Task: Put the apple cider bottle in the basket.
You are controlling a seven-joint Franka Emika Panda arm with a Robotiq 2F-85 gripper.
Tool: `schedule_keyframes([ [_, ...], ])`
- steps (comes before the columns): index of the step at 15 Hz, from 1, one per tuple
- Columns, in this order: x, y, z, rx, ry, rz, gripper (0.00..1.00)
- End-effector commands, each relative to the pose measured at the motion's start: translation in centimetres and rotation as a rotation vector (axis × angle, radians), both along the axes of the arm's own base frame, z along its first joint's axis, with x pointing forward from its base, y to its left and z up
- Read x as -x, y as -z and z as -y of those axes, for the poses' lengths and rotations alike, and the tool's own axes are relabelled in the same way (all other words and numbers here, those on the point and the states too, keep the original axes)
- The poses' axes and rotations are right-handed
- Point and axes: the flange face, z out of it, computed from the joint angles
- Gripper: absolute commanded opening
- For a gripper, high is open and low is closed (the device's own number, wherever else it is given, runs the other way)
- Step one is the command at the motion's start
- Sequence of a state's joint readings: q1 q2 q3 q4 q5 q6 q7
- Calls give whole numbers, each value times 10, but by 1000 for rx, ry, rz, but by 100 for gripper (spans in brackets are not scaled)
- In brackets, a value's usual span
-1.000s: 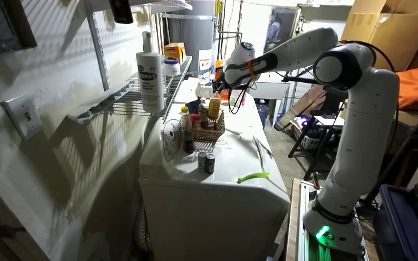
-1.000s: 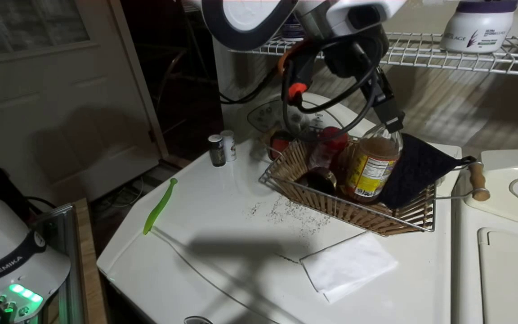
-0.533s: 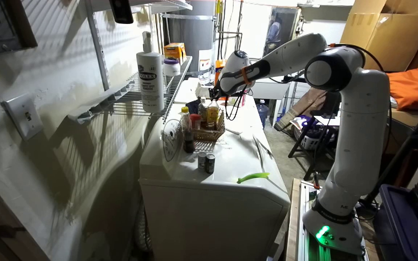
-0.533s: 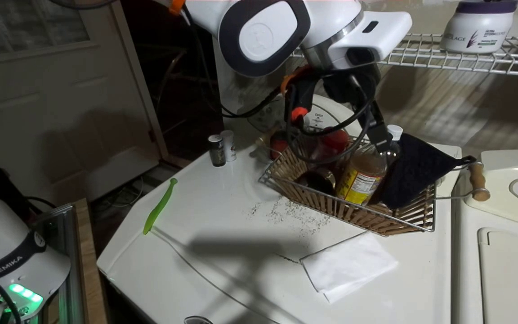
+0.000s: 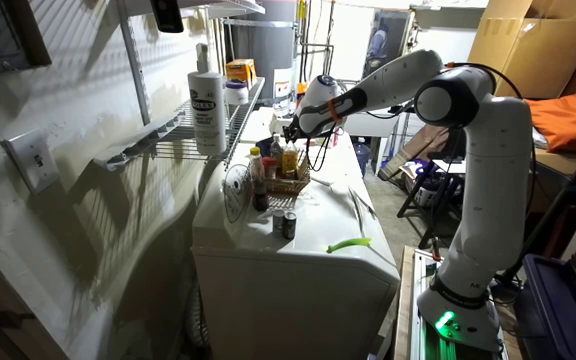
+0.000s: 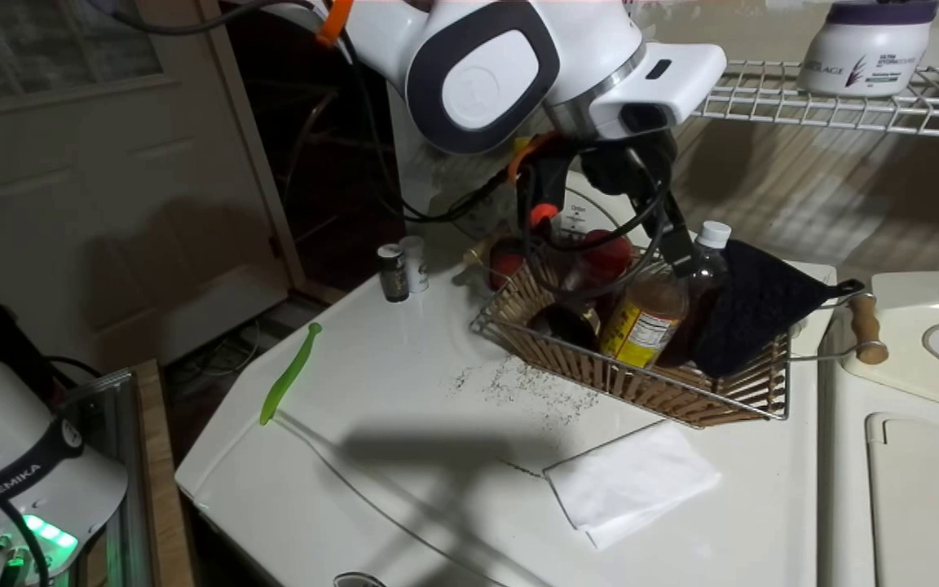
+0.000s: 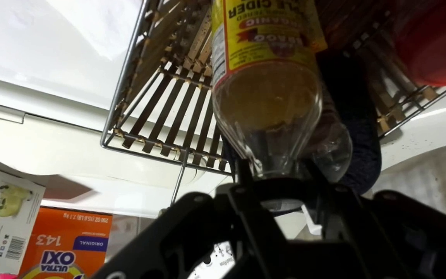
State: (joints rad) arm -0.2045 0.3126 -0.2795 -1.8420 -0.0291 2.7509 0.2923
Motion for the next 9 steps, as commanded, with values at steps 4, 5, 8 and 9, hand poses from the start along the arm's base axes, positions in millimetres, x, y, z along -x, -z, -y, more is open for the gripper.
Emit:
schedule_keyframes([
  [4, -4, -22, -25, 61, -60, 48, 82],
  [5, -3, -27, -29, 63, -68, 46, 88],
  [8, 9, -44, -43, 35, -116, -3, 100],
  [9, 15, -49, -49, 20, -140, -39, 100],
])
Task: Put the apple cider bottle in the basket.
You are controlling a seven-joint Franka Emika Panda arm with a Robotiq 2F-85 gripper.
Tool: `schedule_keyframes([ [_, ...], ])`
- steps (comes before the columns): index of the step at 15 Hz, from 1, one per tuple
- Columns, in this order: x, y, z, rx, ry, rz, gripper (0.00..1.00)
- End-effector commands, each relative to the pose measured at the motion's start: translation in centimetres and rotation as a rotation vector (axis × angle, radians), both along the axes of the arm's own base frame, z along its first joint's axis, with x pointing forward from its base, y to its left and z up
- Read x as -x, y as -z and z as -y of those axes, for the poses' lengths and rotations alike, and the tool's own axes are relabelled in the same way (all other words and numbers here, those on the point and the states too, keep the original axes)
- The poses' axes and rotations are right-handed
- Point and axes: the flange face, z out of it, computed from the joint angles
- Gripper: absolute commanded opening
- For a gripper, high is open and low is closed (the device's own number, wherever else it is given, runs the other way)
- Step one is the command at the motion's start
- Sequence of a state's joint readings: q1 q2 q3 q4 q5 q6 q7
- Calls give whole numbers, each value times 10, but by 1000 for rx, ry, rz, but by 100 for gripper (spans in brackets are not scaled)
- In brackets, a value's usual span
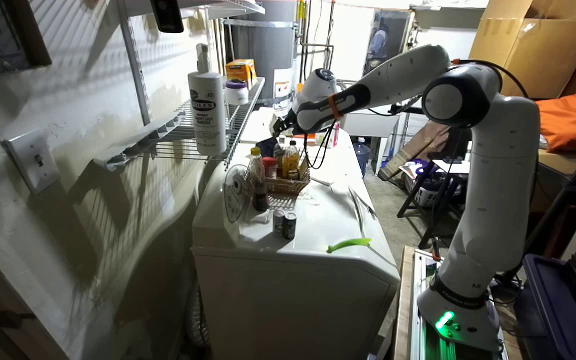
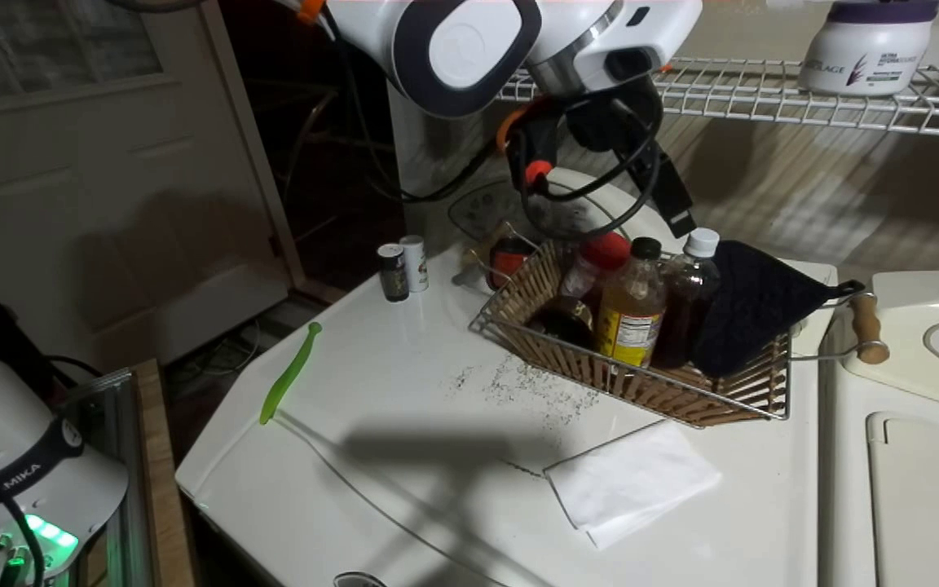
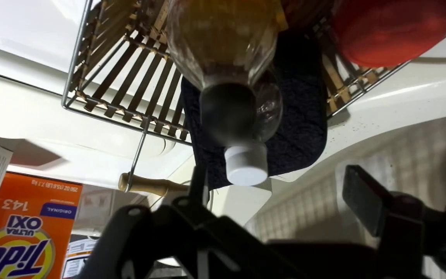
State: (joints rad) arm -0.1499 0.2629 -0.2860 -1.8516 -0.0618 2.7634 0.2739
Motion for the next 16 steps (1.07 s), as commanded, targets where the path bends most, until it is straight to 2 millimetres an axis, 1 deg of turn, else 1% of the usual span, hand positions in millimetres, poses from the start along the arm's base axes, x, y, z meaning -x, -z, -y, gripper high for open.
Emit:
schedule_keyframes([
  [1, 30, -24, -23, -39, -75, -116, 100],
  [3, 50, -37, -36, -55, -118, -192, 100],
  [6, 82, -56, -65, -95, -228, -305, 100],
  [7, 94, -58, -78, -107, -271, -347, 100],
  [9, 115, -68, -97, -111, -349, -415, 100],
  [11, 137, -73, -111, -87, -412, -472, 100],
  [12, 145, -78, -115, -65, -461, -479, 100],
  [13, 119, -75, -105, -104, -388, -450, 100],
  [14, 125, -78, -107, -101, -398, -447, 100],
  [16, 126, -79, -106, -101, -395, -445, 100],
])
